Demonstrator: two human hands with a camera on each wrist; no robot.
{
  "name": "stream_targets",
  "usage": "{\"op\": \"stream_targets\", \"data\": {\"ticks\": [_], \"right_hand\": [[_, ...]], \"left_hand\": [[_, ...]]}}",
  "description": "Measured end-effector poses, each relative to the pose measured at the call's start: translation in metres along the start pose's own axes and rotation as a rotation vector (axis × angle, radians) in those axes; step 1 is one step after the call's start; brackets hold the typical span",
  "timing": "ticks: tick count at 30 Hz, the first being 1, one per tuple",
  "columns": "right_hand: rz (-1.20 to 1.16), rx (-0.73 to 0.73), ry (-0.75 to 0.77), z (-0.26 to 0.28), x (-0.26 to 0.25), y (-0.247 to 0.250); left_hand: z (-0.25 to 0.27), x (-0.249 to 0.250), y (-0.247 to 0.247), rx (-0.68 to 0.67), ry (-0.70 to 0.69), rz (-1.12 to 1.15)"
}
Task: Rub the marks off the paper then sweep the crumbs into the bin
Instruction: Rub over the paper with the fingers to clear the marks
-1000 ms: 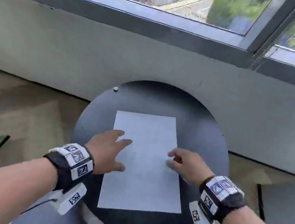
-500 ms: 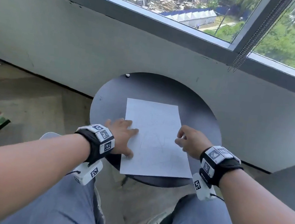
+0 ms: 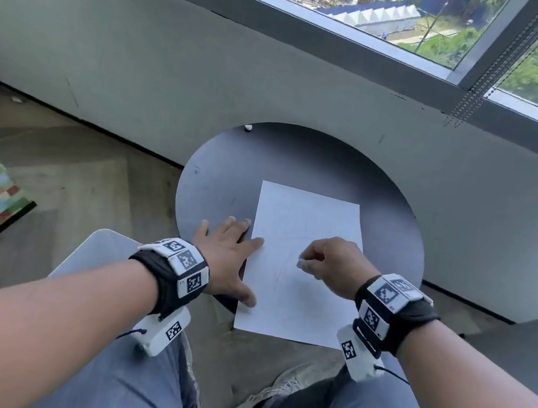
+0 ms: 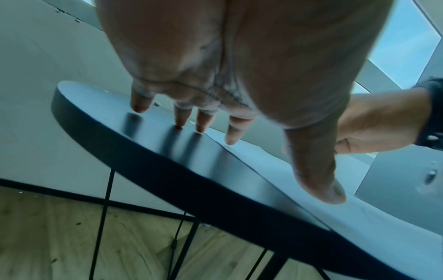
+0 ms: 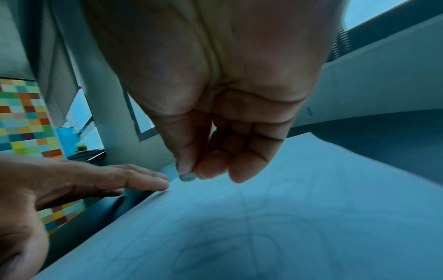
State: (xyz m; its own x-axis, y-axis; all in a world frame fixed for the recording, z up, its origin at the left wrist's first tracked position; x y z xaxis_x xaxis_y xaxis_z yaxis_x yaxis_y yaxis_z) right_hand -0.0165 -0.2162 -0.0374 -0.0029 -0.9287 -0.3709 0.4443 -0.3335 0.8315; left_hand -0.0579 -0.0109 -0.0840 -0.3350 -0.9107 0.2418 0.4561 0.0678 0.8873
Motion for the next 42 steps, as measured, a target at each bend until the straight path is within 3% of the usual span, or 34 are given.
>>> {"op": "stream_targets", "data": {"ticks": [8, 16, 22, 30, 33, 37, 39, 42], "right_hand": [[0.182, 0.049, 0.14, -0.032, -0.058, -0.015], [0.349, 0.105, 0.221, -0.025, -0.066, -0.029], [0.348, -0.096, 0.401, 0.02, -0.068, -0.063], [0.258, 0.101, 0.132, -0.039, -0.059, -0.036], [0.266, 0.097, 0.231, -0.023, -0.064, -0.04], [0.325, -0.062, 0.433, 0.013, -0.071, -0.063], [0.343, -0.076, 0.397, 0.007, -0.068, -0.061], [0.266, 0.036, 0.216, -0.025, -0.057, -0.041]], "left_hand": [[-0.008, -0.01, -0.002, -0.022, 0.02, -0.053], [-0.01, -0.013, -0.007, -0.075, -0.008, -0.099], [-0.011, -0.012, -0.009, -0.097, -0.016, -0.1], [-0.006, -0.01, -0.002, -0.038, -0.014, -0.1], [-0.004, -0.011, -0.004, -0.058, -0.013, -0.083], [-0.005, -0.01, -0.005, -0.075, -0.016, -0.073], [-0.005, -0.01, -0.005, -0.074, -0.012, -0.069], [-0.005, -0.009, -0.005, -0.072, 0.003, -0.067]]}}
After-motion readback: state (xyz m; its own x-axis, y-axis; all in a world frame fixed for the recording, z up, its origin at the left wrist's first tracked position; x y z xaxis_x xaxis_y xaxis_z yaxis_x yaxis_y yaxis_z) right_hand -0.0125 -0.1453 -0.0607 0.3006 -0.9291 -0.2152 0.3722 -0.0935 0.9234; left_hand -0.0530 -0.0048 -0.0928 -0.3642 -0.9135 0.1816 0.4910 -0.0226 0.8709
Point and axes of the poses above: each hand's wrist, its own z-axis away from the middle knuckle, its own y-axis out of the back of the hand, x = y × z, the point moved 5 cm from there along -z, towards the middle knuckle, and after that the axes turned 11 degrees about -y, right-handed, at the moved point
